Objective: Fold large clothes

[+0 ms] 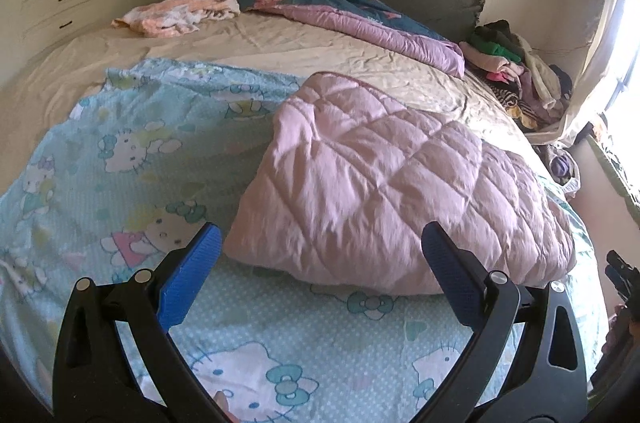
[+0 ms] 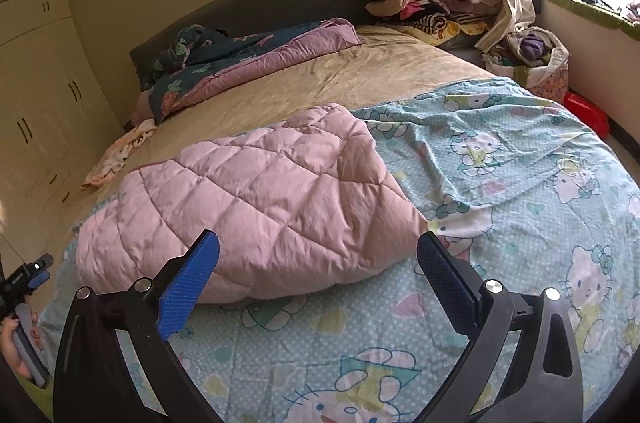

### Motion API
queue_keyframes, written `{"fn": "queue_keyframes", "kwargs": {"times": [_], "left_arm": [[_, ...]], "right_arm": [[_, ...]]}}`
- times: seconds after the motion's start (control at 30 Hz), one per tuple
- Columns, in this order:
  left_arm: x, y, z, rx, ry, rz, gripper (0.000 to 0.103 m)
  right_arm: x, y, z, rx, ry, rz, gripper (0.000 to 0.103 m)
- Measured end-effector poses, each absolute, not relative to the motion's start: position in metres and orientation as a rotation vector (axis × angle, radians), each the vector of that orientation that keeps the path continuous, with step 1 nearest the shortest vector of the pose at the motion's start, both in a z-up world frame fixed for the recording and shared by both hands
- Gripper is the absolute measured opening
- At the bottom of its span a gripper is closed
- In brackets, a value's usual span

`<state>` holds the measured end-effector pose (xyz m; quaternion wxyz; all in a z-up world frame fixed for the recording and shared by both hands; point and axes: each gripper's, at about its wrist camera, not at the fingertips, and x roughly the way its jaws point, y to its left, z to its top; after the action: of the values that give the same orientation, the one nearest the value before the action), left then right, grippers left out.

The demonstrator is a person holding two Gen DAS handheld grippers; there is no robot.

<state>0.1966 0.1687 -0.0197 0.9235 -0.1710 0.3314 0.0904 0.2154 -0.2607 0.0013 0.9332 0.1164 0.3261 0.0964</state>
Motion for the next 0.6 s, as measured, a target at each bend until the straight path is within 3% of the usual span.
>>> {"fn": "queue_keyframes", "kwargs": {"times": [0.6], "left_arm": [[0.211, 0.162, -0.073, -0.392, 0.771, 0.187, 0.094]], "right_arm": [[0.237, -0.272, -0.063, 0.373, 0.825, 0.129, 0.099]]}}
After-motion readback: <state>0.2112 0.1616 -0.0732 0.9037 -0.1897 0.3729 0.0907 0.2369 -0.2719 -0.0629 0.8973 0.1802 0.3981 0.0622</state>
